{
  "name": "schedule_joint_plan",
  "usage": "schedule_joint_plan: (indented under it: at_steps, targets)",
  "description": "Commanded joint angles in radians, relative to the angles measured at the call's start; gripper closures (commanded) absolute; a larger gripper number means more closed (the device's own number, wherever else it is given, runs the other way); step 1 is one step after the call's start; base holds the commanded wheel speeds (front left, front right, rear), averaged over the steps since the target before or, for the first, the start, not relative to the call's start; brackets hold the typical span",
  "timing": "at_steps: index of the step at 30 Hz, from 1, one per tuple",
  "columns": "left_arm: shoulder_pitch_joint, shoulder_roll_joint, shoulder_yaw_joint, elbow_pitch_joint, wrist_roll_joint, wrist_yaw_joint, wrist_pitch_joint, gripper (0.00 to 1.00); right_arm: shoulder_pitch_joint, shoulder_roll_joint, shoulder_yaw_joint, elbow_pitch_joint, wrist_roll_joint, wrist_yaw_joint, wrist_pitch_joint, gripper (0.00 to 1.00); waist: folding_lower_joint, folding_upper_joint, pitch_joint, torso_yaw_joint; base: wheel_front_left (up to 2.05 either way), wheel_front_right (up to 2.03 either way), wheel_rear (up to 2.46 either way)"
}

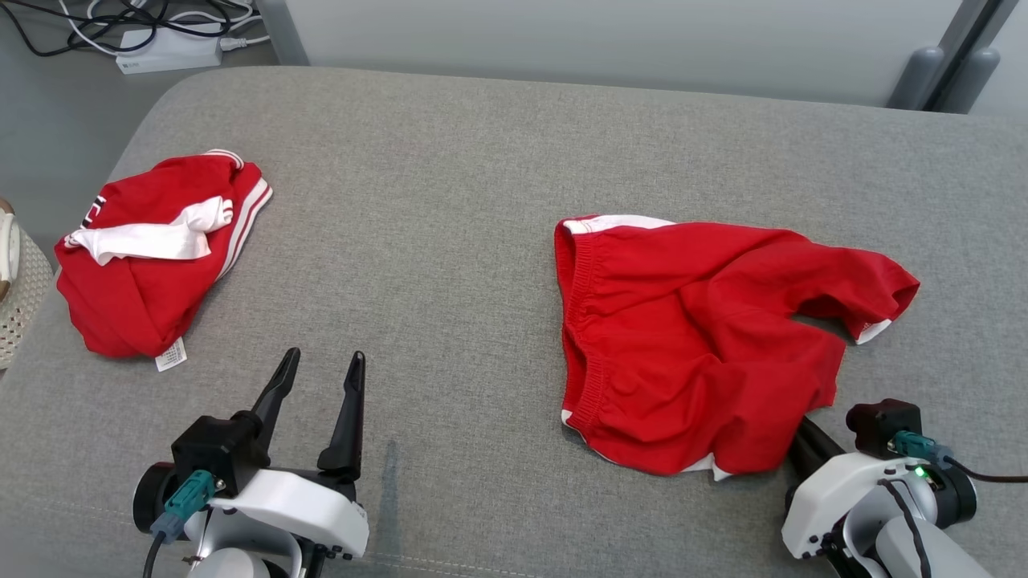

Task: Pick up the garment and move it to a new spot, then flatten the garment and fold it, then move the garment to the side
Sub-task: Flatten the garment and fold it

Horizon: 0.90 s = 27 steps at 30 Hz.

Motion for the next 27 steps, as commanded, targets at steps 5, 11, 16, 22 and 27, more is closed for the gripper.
schedule_joint_plan:
  at_steps: [5,11,16,22,27]
  targets:
    - [-0.036,0.014,0.043,-0.022,-0.003,0.008,-0.015,0.0,-0.035,-0.027,0.048,-0.001,0.046,0.0,-0.029,1.0,0.0,0.0,0.004,-0.005,0.0,0.0,0.0]
    - [-0.034,0.011,0.045,-0.018,-0.007,0.009,-0.023,0.0,-0.022,-0.068,0.043,-0.015,0.077,0.0,-0.046,1.0,0.0,0.0,0.003,-0.014,0.0,0.0,0.0]
    - [-0.036,0.008,0.038,-0.015,-0.007,0.005,-0.026,0.0,0.012,-0.11,0.007,-0.043,0.075,0.0,-0.052,1.0,0.0,0.0,0.003,-0.024,0.0,0.0,0.0]
    - [-0.033,0.009,0.042,-0.015,-0.011,0.008,-0.03,0.0,0.063,-0.156,-0.097,-0.147,0.022,0.0,-0.056,1.0,0.0,0.0,-0.001,-0.046,0.0,0.0,0.0]
    - [-0.033,0.011,0.038,-0.018,-0.012,0.007,-0.029,0.0,0.102,-0.177,-0.196,-0.256,-0.07,0.0,-0.045,1.0,0.0,0.0,-0.004,-0.057,0.0,0.0,0.0]
